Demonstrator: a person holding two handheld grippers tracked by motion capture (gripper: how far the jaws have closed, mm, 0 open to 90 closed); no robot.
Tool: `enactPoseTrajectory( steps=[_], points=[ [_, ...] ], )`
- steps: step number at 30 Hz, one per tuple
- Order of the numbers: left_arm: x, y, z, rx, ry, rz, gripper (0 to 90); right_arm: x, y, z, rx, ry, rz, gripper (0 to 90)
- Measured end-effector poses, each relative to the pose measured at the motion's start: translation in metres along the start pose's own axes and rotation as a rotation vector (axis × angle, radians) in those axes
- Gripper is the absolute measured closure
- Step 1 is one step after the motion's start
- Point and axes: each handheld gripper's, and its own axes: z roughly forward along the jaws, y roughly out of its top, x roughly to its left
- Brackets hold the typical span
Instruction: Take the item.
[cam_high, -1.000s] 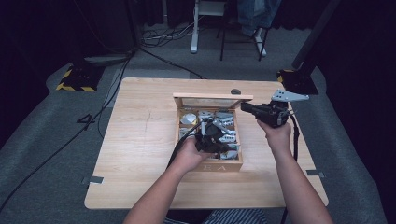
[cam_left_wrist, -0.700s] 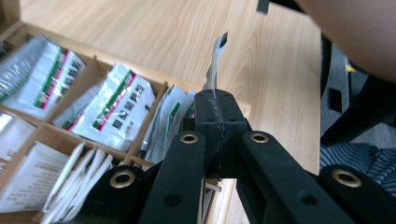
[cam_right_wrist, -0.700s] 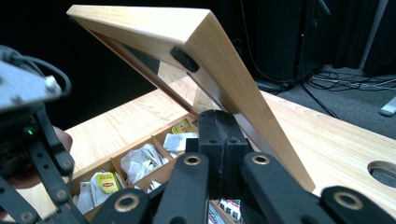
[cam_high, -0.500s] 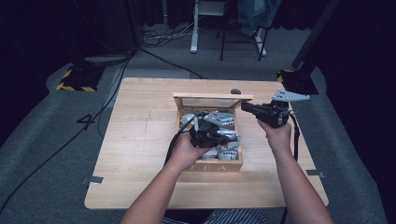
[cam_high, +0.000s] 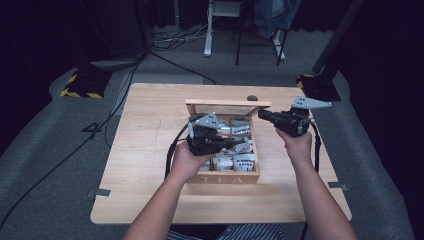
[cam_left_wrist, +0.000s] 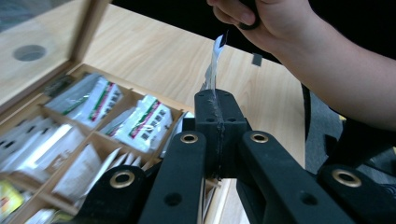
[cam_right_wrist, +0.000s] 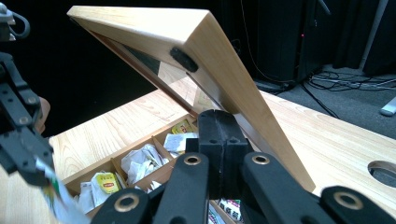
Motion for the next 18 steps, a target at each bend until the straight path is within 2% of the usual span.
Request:
enactPoseTrajectory(
  steps=[3, 8, 10, 14, 18],
  points=[
    [0.002, -0.005, -0.012, -0.02, 0.025, -0.013, 90.0, 0.0, 0.0, 0.0, -0.001, 0.0, 0.0, 90.0],
    [0.005, -0.011, -0.025, -0.06, 0.039, -0.028, 90.0, 0.0, 0.0, 0.0, 0.001, -0.001, 0.0, 90.0],
    [0.007, -0.015, -0.036, -0.079, 0.054, -0.041, 90.0, 0.0, 0.0, 0.0, 0.002, -0.002, 0.0, 90.0],
    [0.008, -0.02, -0.045, -0.09, 0.069, -0.05, 90.0, 0.0, 0.0, 0.0, 0.002, -0.002, 0.0, 90.0],
    [0.01, -0.027, -0.058, -0.092, 0.105, -0.048, 90.0, 0.0, 0.0, 0.0, 0.003, -0.003, 0.0, 90.0]
  ],
)
